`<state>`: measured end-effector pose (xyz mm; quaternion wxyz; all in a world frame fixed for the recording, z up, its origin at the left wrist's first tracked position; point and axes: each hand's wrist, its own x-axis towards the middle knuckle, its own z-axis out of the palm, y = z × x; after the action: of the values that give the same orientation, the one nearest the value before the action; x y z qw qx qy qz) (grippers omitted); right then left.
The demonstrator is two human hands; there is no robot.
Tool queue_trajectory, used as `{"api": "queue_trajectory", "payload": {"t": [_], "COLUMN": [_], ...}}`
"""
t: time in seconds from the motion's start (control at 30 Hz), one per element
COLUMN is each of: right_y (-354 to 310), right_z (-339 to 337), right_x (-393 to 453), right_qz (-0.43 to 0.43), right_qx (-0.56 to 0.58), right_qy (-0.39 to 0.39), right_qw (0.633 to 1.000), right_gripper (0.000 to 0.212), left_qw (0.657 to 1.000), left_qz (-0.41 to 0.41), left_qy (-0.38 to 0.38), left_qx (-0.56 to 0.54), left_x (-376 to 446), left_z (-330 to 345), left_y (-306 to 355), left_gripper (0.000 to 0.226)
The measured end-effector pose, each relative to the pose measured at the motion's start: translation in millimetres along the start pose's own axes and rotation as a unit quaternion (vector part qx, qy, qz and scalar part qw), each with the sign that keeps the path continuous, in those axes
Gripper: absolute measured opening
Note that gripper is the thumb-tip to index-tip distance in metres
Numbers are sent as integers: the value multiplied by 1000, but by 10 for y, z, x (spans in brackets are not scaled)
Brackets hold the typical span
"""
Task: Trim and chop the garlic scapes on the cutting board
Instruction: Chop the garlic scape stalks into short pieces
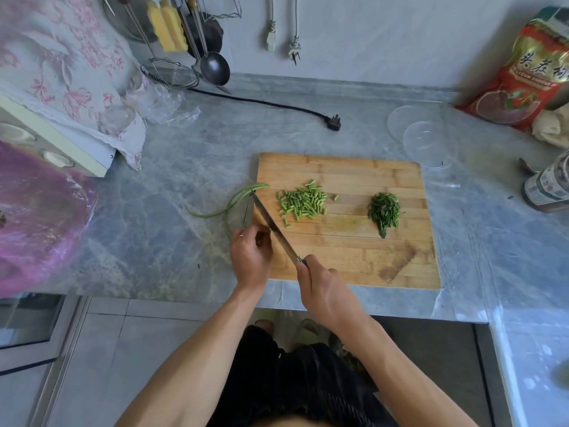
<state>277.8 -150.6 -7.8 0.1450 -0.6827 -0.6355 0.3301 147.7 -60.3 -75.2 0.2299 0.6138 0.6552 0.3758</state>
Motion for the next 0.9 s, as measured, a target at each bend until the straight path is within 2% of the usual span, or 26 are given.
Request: {"api": "queue_trajectory", "payload": {"t": [0.03, 0.13, 0.2, 0.3, 0.33, 0.4, 0.47, 0.57, 0.7, 0.9], "right_y": [26, -3, -20, -42, -42, -56, -75, -55, -95, -158], "right_z": [3, -68, -82, -42, -14, 12, 23, 4, 13, 25], "right_x": [-3, -10, -15, 21, 42, 88, 61, -45, 84, 135], "right_qz": [-6, 4, 10, 0, 5, 14, 13, 23, 73, 109], "right_qx": [4, 31, 28, -20, -29, -8, -4, 10, 83, 92], "right_qy": [4, 13, 6, -8, -5, 5, 10, 8, 21, 27], "right_qw": [1000, 999, 1000, 1000, 1000, 1000, 1000, 1000, 994, 989], "right_gripper": [73, 41, 32, 54, 53, 30, 22, 23, 29, 27], "left_qw": [1000, 999, 999, 999, 998, 998, 999, 999, 999, 999], "left_qz": [5, 31, 39, 45, 46, 47, 41, 38, 46, 48], "left_qy": [0, -8, -17, -24, -24, -21, -16, -13, -14, -16], "left_qx": [-5, -7, 5, 14, 17, 21, 25, 25, 22, 17], "left_x": [-3, 10, 16, 37, 32, 34, 35, 26, 14, -1], "left_z": [-1, -17, -28, -26, -24, -11, -7, 2, -12, -44], "left_y": [0, -24, -31, -44, -53, -43, -44, -53, -45, -45], "left_gripper": [12, 11, 11, 14, 14, 13, 13, 12, 14, 12]}}
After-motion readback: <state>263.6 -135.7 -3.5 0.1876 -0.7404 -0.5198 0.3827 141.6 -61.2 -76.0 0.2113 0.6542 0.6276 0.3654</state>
